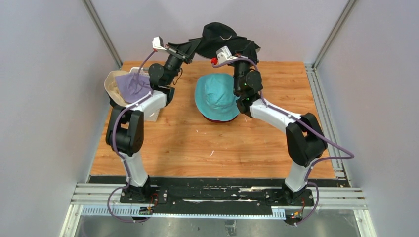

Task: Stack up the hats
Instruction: Stack the hat on the hat.

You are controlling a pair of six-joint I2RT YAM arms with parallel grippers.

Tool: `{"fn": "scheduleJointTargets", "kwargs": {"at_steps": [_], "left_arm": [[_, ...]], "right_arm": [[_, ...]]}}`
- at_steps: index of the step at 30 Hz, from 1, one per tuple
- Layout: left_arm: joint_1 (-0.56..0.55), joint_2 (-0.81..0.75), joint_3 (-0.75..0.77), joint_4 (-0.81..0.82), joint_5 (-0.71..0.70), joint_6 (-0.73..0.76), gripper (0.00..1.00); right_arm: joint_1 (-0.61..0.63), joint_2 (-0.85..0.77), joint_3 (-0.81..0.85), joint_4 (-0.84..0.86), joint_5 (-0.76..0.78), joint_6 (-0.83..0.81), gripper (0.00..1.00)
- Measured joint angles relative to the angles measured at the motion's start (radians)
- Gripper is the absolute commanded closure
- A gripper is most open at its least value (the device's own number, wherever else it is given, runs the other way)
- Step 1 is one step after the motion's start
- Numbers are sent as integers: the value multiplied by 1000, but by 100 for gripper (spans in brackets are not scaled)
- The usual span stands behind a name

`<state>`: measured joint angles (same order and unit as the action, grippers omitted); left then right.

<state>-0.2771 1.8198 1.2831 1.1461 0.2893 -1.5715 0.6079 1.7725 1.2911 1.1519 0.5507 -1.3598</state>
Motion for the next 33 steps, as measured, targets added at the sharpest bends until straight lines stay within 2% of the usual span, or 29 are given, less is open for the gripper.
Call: {"fn": "scheduleJointTargets", "kwargs": {"at_steps": [11, 23, 33], "left_arm": [[1, 175, 1, 151, 3, -60, 100], [-1, 170, -154, 260, 23, -79, 100], [-1, 52, -328, 281, 57, -75, 100]], "right_arm": [[-32, 36, -29, -27, -5, 87, 99], [10, -92, -250, -73, 6, 161, 99], [96, -238, -387, -144, 59, 200, 99]]}}
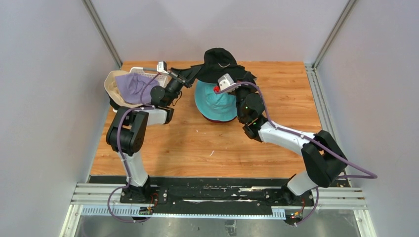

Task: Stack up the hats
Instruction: Stack the hat on the hat.

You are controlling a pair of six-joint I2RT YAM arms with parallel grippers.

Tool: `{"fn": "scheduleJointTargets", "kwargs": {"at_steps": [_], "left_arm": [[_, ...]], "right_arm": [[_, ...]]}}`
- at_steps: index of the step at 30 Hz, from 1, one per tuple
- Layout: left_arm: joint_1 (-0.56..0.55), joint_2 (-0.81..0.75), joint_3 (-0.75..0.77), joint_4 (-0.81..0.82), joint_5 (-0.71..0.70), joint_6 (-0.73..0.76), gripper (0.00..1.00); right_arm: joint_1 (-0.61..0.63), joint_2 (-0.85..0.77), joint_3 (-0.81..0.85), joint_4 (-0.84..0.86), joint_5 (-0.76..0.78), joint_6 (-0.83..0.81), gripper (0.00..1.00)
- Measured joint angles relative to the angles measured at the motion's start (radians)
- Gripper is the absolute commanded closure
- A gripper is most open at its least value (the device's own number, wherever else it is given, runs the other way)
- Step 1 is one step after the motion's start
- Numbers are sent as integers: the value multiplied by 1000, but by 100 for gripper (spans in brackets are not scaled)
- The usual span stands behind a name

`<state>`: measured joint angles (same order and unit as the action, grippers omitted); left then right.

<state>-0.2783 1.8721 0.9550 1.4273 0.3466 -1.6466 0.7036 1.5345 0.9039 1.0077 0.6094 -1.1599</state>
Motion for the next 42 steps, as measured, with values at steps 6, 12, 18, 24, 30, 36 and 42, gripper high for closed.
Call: {"fn": "scheduleJointTargets", "kwargs": {"at_steps": [6, 12, 18, 24, 30, 36, 42], "left_arm": [[0, -35, -73, 8, 18, 19, 100], [0, -29, -140, 41, 26, 19, 100], [0, -21, -203, 63, 34, 24, 100], [0, -21, -246, 71, 37, 45, 100], [0, -21, -273, 72, 37, 64, 100], [0, -14, -277, 74, 47, 70, 100], [0, -11, -277, 75, 66, 75, 100]], "right_arm": [[32, -56, -52, -69, 21, 53, 99], [55, -91, -101, -159, 30, 125, 99], [77, -128, -134, -231, 29, 192, 99], [108, -151, -171, -282, 41, 255, 100], [132, -152, -191, -332, 70, 325, 99], [135, -155, -197, -397, 80, 404, 99], [146, -177, -197, -504, 79, 517, 99]]}}
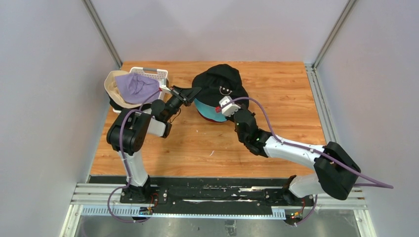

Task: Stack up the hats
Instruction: Stack the hat on the hat.

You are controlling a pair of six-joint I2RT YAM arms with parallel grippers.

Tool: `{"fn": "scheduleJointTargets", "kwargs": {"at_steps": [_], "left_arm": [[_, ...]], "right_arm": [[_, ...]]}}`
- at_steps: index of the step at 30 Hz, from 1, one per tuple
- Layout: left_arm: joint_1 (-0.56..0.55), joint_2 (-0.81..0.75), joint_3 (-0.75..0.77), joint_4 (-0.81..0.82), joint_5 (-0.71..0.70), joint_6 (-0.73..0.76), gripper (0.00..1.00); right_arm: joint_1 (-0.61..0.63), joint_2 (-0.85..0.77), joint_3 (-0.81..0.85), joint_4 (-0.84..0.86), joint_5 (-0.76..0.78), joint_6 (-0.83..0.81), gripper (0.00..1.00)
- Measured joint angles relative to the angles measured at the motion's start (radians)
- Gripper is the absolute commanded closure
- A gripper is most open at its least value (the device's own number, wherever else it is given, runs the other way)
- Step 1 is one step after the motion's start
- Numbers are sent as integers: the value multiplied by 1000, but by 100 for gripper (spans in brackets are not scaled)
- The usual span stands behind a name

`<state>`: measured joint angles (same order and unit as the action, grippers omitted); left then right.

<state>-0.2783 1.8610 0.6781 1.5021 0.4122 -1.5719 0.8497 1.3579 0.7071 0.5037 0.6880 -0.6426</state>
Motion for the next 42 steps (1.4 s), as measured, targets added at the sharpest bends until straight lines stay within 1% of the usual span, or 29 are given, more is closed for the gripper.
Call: {"fn": "scheduleJointTargets", "kwargs": {"at_steps": [2, 4, 7, 9, 12, 16, 17, 19, 21, 25, 28, 31, 34, 37, 39, 42], "left_arm": [[0, 7, 0, 0, 3, 2, 100], [0, 15, 0, 0, 3, 2, 100], [0, 23, 0, 1, 3, 2, 100], [3, 24, 0, 1, 2, 2, 100], [10, 30, 0, 0, 0, 2, 100], [16, 39, 5, 0, 0, 2, 100], [17, 42, 7, 0, 0, 2, 100], [19, 46, 12, 0, 2, 1, 95], [22, 48, 18, 0, 4, 1, 86], [26, 57, 35, 0, 8, 2, 63], [35, 61, 43, 0, 9, 1, 53], [41, 61, 45, 0, 13, 2, 46], [43, 61, 45, 0, 18, 2, 43], [49, 61, 45, 0, 30, 2, 43], [58, 61, 40, 0, 35, 3, 43], [85, 60, 14, 0, 45, 2, 40]], "right_arm": [[9, 0, 0, -31, 2, 29, 99], [18, 2, 1, -57, 5, 54, 92], [29, 11, 2, -98, 17, 90, 72], [32, 24, 3, -146, 28, 114, 55], [32, 36, 3, -220, 31, 148, 47], [32, 28, 3, -275, 31, 181, 44], [32, 21, 3, -287, 31, 185, 42], [33, -11, 3, -314, 32, 199, 41], [34, -56, 3, -339, 34, 209, 40], [36, -172, 43, -414, 45, 235, 36], [36, -248, 88, -450, 57, 255, 34], [36, -309, 124, -470, 82, 265, 33], [34, -330, 170, -495, 108, 284, 33], [4, -331, 235, -544, 98, 330, 33], [-61, -331, 287, -587, 56, 386, 33], [-221, -327, 357, -645, -55, 487, 33]]}}
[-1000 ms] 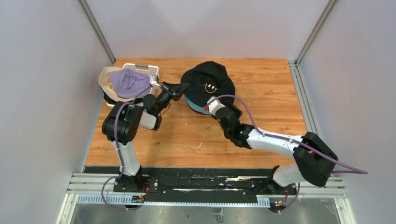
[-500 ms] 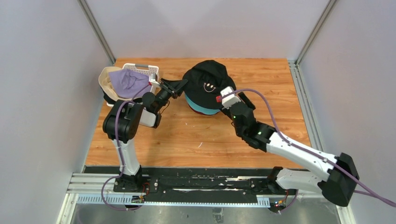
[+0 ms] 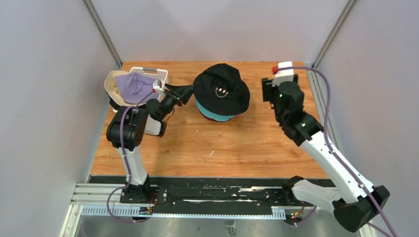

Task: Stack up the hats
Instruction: Stack the hat on the hat.

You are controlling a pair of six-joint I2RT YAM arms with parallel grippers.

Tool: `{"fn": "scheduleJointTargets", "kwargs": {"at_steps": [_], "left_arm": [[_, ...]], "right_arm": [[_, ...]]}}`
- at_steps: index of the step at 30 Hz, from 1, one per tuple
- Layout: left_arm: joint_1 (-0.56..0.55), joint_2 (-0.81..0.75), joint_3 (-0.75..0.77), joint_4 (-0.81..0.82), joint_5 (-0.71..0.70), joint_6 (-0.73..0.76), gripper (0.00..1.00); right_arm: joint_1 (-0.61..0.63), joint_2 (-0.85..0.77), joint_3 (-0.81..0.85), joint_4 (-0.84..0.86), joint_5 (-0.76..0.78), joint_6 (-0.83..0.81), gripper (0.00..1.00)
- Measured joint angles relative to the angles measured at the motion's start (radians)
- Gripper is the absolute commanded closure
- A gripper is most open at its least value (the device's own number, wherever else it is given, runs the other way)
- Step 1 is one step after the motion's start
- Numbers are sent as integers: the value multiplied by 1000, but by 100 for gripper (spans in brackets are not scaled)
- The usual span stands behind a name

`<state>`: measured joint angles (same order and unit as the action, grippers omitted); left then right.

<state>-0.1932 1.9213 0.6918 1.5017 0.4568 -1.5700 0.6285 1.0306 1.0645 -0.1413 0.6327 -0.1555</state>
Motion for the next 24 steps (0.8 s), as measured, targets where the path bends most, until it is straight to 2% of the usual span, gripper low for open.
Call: {"fn": "scheduleJointTargets", "kwargs": {"at_steps": [5, 13, 18, 24], "left_arm": [[45, -38, -51, -3, 18, -2, 38], [100, -119, -47, 0, 55, -58, 38], [100, -116, -6, -3, 90, -82, 38], [101, -107, 4, -26, 113, -59, 39]], "right_arm": [[-283, 24, 61, -55, -282, 166, 33], [-607, 120, 47, -5, -829, 438, 36], [-699, 191, 13, 81, -1072, 566, 37], [-757, 264, -39, 201, -1248, 686, 38]]}}
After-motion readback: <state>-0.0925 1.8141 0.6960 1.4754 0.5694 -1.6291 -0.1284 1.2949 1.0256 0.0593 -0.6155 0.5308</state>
